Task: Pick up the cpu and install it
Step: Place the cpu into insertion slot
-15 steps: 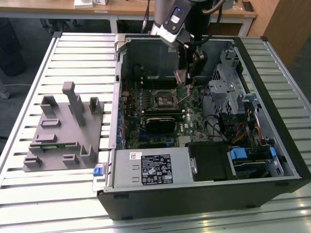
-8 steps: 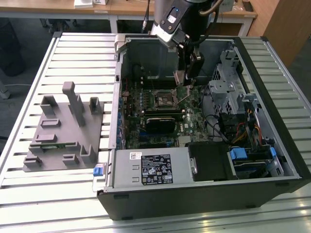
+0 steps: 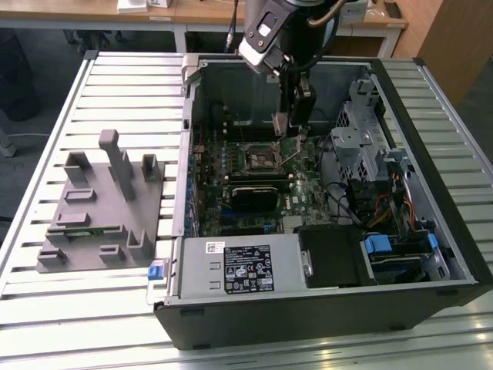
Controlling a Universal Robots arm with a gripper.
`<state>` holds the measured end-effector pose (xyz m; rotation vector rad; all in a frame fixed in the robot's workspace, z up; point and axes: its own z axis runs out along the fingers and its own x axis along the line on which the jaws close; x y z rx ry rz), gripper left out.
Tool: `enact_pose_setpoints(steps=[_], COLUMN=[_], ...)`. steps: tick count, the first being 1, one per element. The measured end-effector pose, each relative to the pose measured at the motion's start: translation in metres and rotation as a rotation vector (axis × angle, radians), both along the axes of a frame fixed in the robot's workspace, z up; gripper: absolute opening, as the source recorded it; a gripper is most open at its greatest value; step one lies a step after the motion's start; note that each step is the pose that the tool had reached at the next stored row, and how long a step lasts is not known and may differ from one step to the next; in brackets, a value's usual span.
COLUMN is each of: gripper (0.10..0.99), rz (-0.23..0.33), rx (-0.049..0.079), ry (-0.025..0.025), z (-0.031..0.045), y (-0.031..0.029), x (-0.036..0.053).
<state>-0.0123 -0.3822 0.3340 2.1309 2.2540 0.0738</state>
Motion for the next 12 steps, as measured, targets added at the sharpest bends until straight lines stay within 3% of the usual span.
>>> enact_pose_setpoints(steps=[3,9,12], gripper=[0.533,0.533,0.533], rz=[-0.001,-0.001,0.001], rx=[0.000,0.000,0.000], ry=[0.0001,0.0008,0.0004], z=[-0.0021,-0.0086,-0.0138], y=[0.0045,0.0216,0.0243], x=[-0.0052,-0.0113,-0.0172])
